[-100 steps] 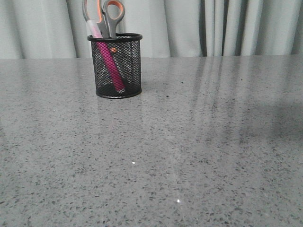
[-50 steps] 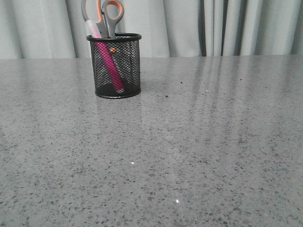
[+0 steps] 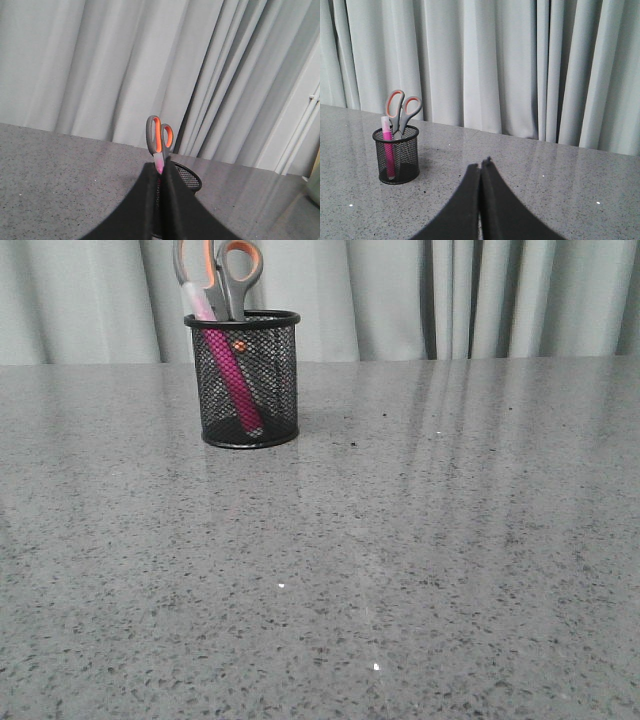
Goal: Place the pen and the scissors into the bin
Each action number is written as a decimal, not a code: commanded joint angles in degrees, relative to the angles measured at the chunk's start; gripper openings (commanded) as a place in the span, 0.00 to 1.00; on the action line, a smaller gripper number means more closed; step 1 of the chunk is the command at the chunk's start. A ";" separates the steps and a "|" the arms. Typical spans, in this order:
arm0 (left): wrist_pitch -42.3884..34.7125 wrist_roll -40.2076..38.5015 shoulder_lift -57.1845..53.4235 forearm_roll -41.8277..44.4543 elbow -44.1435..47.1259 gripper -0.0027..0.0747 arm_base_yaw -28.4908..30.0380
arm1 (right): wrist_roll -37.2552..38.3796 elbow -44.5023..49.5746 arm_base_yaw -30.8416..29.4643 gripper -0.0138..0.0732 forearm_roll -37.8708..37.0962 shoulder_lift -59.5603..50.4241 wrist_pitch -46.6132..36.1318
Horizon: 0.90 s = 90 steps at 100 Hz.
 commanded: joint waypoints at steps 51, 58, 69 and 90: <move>-5.57 -12.18 0.55 38.13 4.29 0.01 1.41 | -0.30 -1.52 -0.21 0.08 -0.85 0.66 -3.74; -4.45 -35.41 0.55 67.98 6.62 0.01 2.73 | -0.30 -1.52 -0.21 0.08 -0.85 0.66 -3.74; -3.13 -65.82 0.55 92.57 10.67 0.01 7.51 | -0.30 -1.52 -0.21 0.08 -0.85 0.66 -3.74; 11.20 -80.80 0.07 102.82 16.09 0.01 18.05 | -0.30 -1.52 -0.21 0.08 -0.85 0.66 -3.74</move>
